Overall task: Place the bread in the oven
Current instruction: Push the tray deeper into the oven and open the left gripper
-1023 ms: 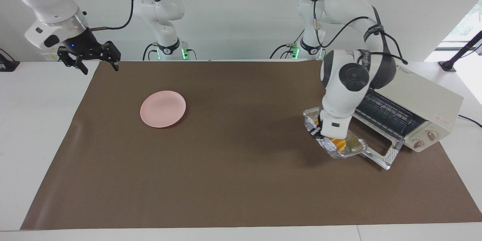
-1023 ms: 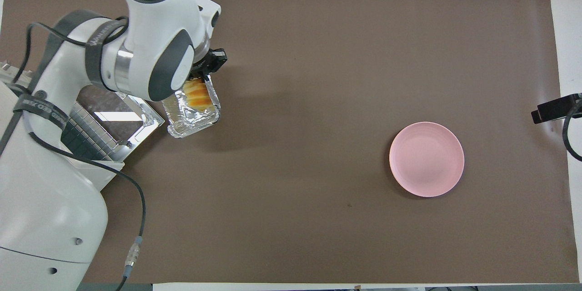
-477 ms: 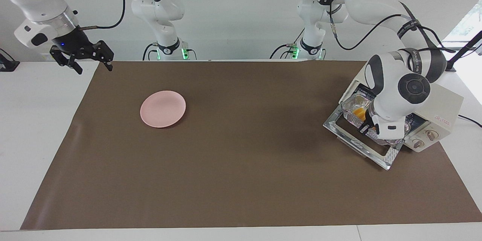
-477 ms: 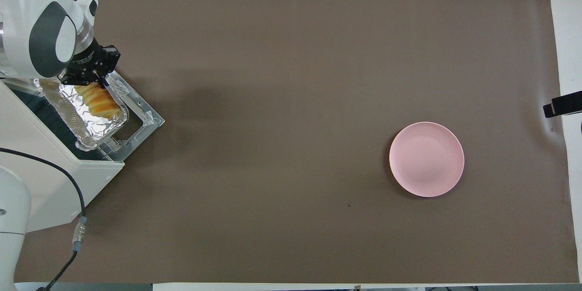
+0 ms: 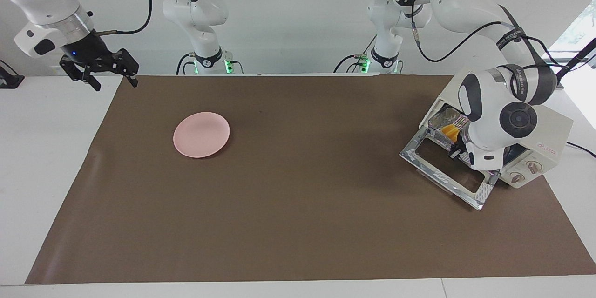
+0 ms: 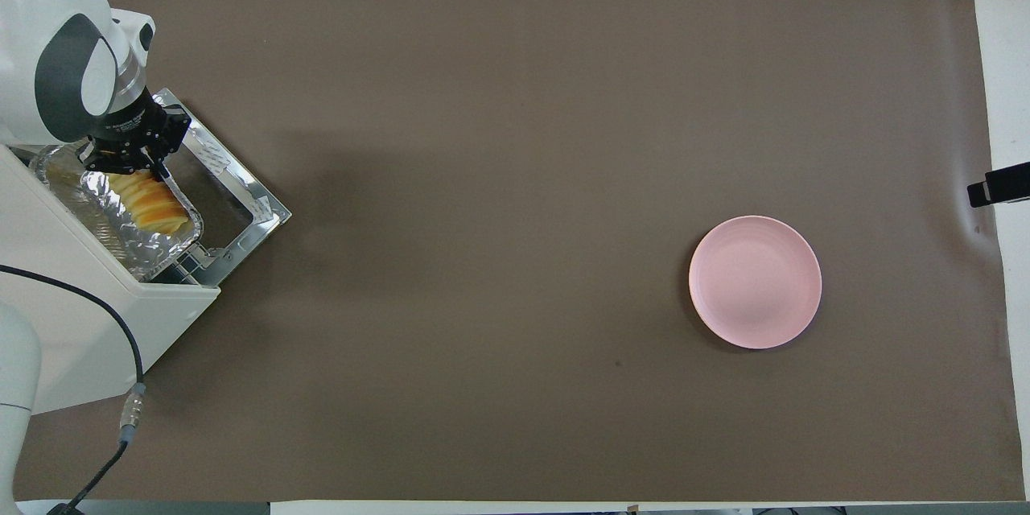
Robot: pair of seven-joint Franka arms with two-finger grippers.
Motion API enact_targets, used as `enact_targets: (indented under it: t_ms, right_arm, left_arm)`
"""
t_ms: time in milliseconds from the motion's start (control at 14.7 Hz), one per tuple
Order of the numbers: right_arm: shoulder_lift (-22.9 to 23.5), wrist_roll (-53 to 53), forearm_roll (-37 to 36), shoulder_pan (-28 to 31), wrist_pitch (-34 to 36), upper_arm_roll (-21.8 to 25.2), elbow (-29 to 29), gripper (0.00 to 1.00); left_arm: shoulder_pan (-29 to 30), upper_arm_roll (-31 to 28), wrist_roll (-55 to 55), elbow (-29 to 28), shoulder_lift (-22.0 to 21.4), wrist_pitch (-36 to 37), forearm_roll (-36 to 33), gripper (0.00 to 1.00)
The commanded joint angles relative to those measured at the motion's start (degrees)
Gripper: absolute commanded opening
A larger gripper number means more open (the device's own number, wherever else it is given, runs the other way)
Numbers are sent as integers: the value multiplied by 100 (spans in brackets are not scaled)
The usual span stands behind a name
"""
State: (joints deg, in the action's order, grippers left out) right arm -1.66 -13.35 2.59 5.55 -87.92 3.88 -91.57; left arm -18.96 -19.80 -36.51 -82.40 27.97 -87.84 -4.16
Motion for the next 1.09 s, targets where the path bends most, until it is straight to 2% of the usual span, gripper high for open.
enact_targets:
  t_ms: [0, 136, 614, 682, 750, 1023]
  right_arm:
    - [-141, -71, -82, -18, -6, -11, -37, 100]
    - [-150, -62, -266, -53, -6, -19, -63, 100]
    - [-159, -89, -285, -54, 21, -37, -89, 100]
    - [-159, -89, -285, -45, 64, -37, -89, 100]
    - [-159, -89, -285, -45, 82, -37, -89, 100]
    - [-159, -89, -285, -45, 82, -37, -89, 100]
  left_arm:
    - [-28, 11, 239, -592, -432, 22, -496, 0]
    - [24, 2, 565, -672, -459, -5, -525, 0]
    - [121, 11, 592, -1208, -696, -409, -516, 0]
    - [121, 11, 609, -1191, -696, -496, -516, 28]
    - [104, 11, 653, -1173, -705, -567, -516, 99]
    - [33, 11, 1005, -919, -731, -1041, -499, 100]
